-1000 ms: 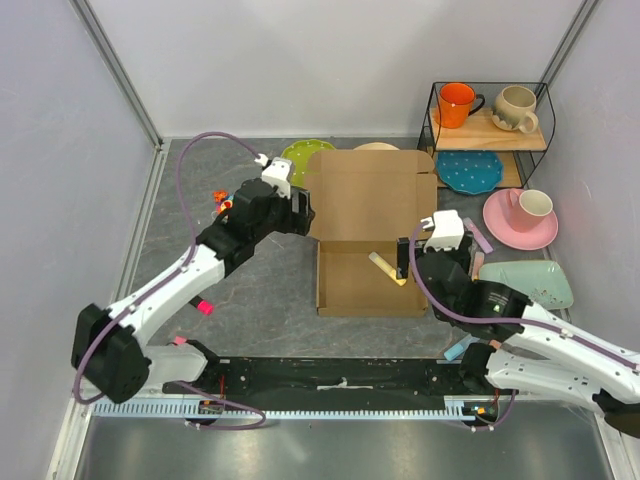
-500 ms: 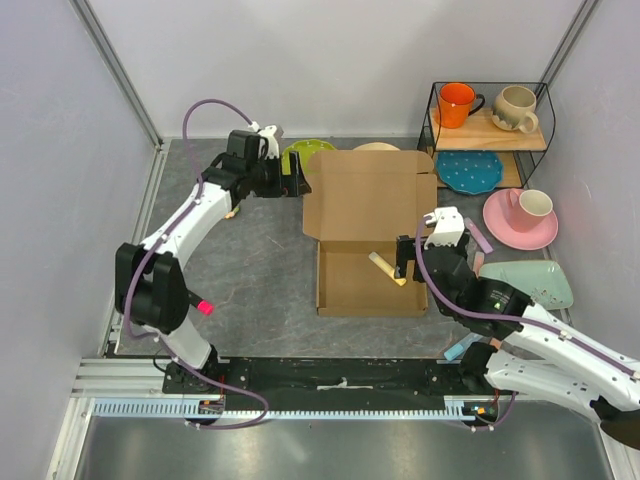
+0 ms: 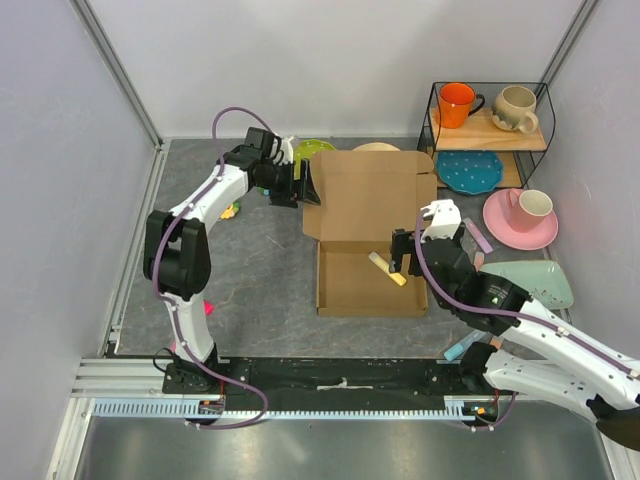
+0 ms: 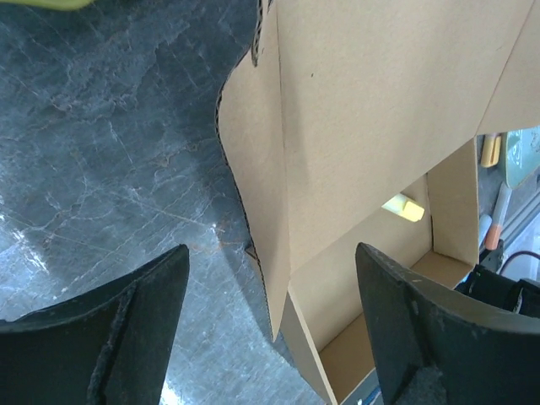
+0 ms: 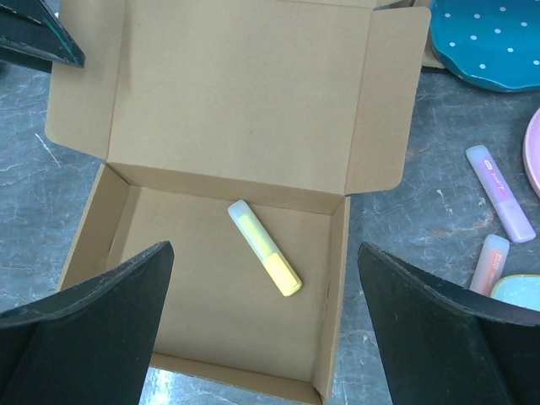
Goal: Fold the paper box
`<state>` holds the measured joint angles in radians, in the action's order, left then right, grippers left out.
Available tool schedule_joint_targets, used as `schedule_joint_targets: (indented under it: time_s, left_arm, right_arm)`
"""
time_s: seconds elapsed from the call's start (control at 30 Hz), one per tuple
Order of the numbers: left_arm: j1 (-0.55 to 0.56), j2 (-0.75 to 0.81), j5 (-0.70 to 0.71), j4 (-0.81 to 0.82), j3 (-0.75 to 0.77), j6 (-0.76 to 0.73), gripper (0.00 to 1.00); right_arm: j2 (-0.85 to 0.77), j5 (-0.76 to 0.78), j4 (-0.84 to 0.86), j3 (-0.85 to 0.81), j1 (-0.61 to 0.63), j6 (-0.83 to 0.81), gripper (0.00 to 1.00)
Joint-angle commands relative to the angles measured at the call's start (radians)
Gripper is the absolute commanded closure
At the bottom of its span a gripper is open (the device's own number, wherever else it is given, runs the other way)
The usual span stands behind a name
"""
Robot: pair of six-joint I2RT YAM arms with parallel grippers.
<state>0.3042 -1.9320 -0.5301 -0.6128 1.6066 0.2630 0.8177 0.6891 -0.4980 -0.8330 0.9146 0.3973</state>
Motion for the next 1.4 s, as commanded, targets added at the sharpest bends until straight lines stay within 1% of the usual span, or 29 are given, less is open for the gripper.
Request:
schedule_joint_targets:
  time_s: [0.0, 0.27, 0.43, 0.53, 0.6, 0.63, 0.7, 0.73, 0.8, 0.83, 0.93, 1.0, 1.03, 1.1, 1.13, 1.2, 1.23, 1.27, 1.3, 1.33, 1.37]
  left_arm:
    - [-0.002, -0.03, -0.064, -0.03, 0.055, -0.034, 0.16]
    - [0.006, -0.082, -0.099, -0.034, 0.087, -0.034, 0.34]
    - [0.021, -0.107, -0.082, -0.033, 0.099, -0.041, 0.36]
    - [0.027, -0.122, -0.076, -0.033, 0.113, -0.039, 0.39]
    - [0.029, -0.13, -0.079, -0.025, 0.118, -0.039, 0.45]
    - [0.03, -0.131, -0.08, -0.024, 0.119, -0.039, 0.5]
    - [0.032, -0.134, -0.082, -0.022, 0.121, -0.039, 0.57]
    - [0.03, -0.137, -0.084, -0.024, 0.122, -0.039, 0.63]
    - [0.03, -0.134, -0.082, -0.025, 0.121, -0.045, 0.69]
    - [0.03, -0.133, -0.084, -0.024, 0.119, -0.047, 0.75]
    - [0.032, -0.121, -0.082, -0.022, 0.115, -0.051, 0.83]
    - [0.03, -0.101, -0.082, -0.018, 0.11, -0.05, 0.86]
    - [0.03, -0.088, -0.084, -0.001, 0.095, -0.048, 0.91]
    - [0.03, -0.059, -0.08, 0.039, 0.058, -0.039, 0.95]
    - [0.032, -0.011, -0.068, 0.103, 0.002, -0.033, 0.98]
    - [0.036, 0.046, -0.053, 0.186, -0.074, -0.03, 0.98]
    - [0.042, 0.103, -0.029, 0.268, -0.155, -0.033, 0.98]
    - [0.047, 0.138, -0.01, 0.321, -0.198, -0.036, 0.98]
    - [0.058, 0.171, 0.01, 0.365, -0.288, -0.039, 0.98]
    - [0.064, 0.236, 0.054, 0.46, -0.333, -0.041, 0.98]
    - [0.072, 0.269, 0.08, 0.507, -0.377, -0.042, 0.98]
  right_arm:
    - [0.018, -0.036, 0.056, -0.035, -0.014, -0.021, 0.02]
    - [0.029, -0.066, 0.079, -0.026, -0.036, -0.029, 0.02]
    - [0.034, -0.083, 0.084, -0.021, -0.045, -0.031, 0.02]
    - [0.035, -0.089, 0.087, -0.02, -0.049, -0.034, 0.02]
    - [0.035, -0.092, 0.087, -0.018, -0.054, -0.034, 0.02]
    - [0.037, -0.092, 0.087, -0.017, -0.053, -0.035, 0.02]
    - [0.035, -0.092, 0.087, -0.015, -0.057, -0.035, 0.02]
    - [0.035, -0.095, 0.087, -0.015, -0.057, -0.034, 0.02]
    - [0.032, -0.097, 0.085, -0.017, -0.059, -0.035, 0.02]
    - [0.032, -0.096, 0.087, -0.017, -0.06, -0.037, 0.02]
    - [0.032, -0.099, 0.087, -0.018, -0.062, -0.037, 0.02]
    - [0.032, -0.1, 0.087, -0.02, -0.063, -0.037, 0.02]
    - [0.032, -0.099, 0.085, -0.018, -0.063, -0.037, 0.02]
    - [0.031, -0.097, 0.085, -0.018, -0.063, -0.034, 0.02]
    - [0.029, -0.096, 0.085, -0.018, -0.063, -0.034, 0.02]
    - [0.029, -0.083, 0.081, -0.02, -0.063, -0.035, 0.02]
    - [0.028, -0.077, 0.072, -0.023, -0.063, -0.038, 0.02]
    - [0.029, -0.069, 0.064, -0.034, -0.063, -0.04, 0.02]
    - [0.031, -0.053, 0.047, -0.043, -0.063, -0.043, 0.02]
    - [0.034, -0.043, 0.039, -0.061, -0.063, -0.044, 0.02]
    - [0.037, -0.034, 0.027, -0.072, -0.063, -0.046, 0.02]
